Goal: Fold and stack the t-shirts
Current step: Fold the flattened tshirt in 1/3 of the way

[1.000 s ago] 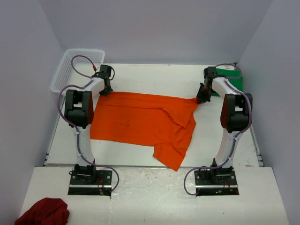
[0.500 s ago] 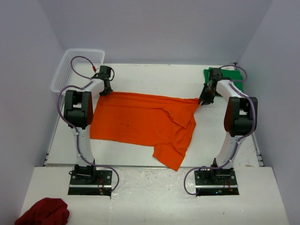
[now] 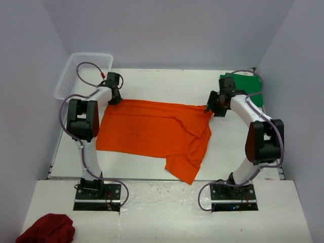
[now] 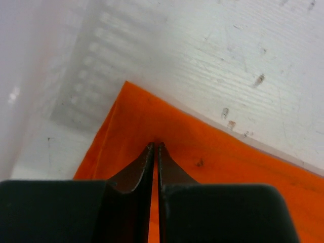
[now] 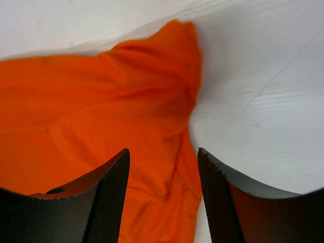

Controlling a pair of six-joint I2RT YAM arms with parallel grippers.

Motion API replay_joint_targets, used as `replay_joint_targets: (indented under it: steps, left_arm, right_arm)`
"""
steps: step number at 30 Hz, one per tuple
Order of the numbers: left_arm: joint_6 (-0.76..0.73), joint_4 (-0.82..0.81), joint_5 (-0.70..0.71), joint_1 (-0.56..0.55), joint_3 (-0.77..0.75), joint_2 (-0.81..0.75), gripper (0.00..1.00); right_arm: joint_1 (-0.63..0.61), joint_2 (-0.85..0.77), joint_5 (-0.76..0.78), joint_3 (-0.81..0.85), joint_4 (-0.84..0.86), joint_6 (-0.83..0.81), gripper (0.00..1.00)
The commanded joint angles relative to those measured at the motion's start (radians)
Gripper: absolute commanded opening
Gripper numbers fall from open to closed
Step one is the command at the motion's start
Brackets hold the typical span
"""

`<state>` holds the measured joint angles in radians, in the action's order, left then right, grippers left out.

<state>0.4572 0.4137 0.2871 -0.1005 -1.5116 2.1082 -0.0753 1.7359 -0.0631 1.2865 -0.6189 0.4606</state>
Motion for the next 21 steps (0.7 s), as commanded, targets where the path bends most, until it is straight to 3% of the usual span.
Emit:
replay_joint_targets:
  steps: [1, 9, 15, 21]
  left_arm:
    - [-0.023, 0.01, -0.052, -0.039, 0.007, -0.094, 0.08]
    - [-0.057, -0.01, -0.172, -0.142, -0.018, -0.145, 0.12]
    - [-0.054, -0.052, -0.437, -0.241, -0.015, -0.132, 0.12]
    - [0.006, -0.164, -0.525, -0.382, 0.126, -0.2, 0.29]
  right_arm:
    - [-0.085, -0.094, 0.022, -0.076, 0.038, 0.056, 0.57]
    - [-0.093, -0.15, 0.105, -0.179, -0.027, 0.039, 0.57]
    - [-0.116, -0.168, 0.034, -0.225, 0.007, -0.002, 0.55]
    - [-0.127, -0.17, 0.022, -0.201, 0.01, -0.014, 0.55]
